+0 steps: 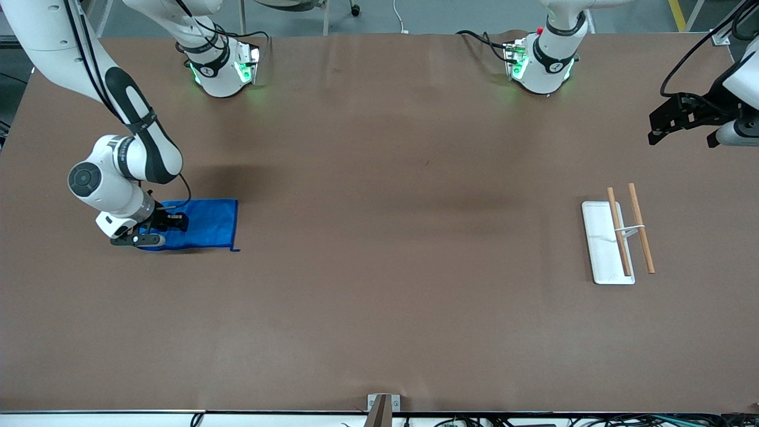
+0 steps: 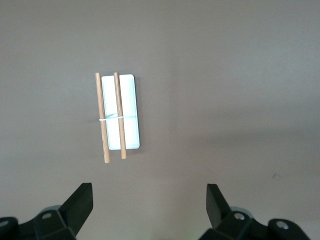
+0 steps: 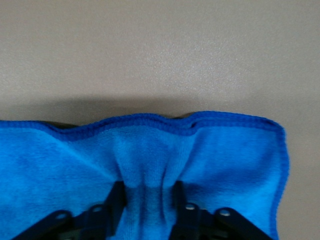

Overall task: Right arm passes towel to left arm to hang
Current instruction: 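Lift the towel with the right gripper while the left gripper approaches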

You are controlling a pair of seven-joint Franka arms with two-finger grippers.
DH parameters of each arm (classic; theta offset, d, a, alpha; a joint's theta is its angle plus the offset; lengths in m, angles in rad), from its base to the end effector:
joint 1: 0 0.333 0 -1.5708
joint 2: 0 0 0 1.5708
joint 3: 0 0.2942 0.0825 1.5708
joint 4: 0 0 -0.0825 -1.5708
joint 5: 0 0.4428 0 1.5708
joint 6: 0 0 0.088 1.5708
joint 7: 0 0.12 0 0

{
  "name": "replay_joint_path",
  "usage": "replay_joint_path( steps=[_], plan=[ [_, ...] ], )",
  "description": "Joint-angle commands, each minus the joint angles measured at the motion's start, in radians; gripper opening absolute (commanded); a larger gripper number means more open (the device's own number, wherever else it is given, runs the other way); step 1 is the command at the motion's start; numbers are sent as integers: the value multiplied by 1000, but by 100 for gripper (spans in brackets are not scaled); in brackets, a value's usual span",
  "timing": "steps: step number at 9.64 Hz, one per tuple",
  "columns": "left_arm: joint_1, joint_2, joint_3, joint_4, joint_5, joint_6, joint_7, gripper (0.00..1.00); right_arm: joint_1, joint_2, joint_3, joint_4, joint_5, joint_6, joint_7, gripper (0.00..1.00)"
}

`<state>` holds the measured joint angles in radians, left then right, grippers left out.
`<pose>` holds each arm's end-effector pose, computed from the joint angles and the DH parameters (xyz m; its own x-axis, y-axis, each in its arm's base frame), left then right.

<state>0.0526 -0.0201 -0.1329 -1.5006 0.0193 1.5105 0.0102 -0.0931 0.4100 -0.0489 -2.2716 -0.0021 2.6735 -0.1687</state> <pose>0.5999 -0.0466 0.6335 0.9956 -0.0892 0.0296 -0.0886 -0.9958 -0.0222 0.5447 -0.0804 0.0894 0.9994 0.0324 -0.0110 0.0326 -0.9993 0.0188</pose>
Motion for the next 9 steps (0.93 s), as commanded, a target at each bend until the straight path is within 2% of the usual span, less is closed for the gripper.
replay_joint_path(
  steps=[1, 3, 5, 7, 9],
  plan=[
    [3, 49, -7, 31, -9, -9, 10, 100, -7, 1, 8, -19, 1, 10, -2, 0],
    [3, 51, -7, 31, -9, -9, 10, 100, 1, -19, 8, 3, 1, -73, 2, 0],
    [1, 51, -8, 33, -10, -9, 8, 100, 16, -86, 8, 96, 1, -304, -1, 0],
    [-17, 51, -28, 33, -9, -9, -4, 100, 55, -128, 9, 247, 1, -546, 0, 0],
    [-34, 51, -47, 33, -2, -9, -7, 100, 116, -128, 11, 413, 11, -769, 70, 0]
  ],
)
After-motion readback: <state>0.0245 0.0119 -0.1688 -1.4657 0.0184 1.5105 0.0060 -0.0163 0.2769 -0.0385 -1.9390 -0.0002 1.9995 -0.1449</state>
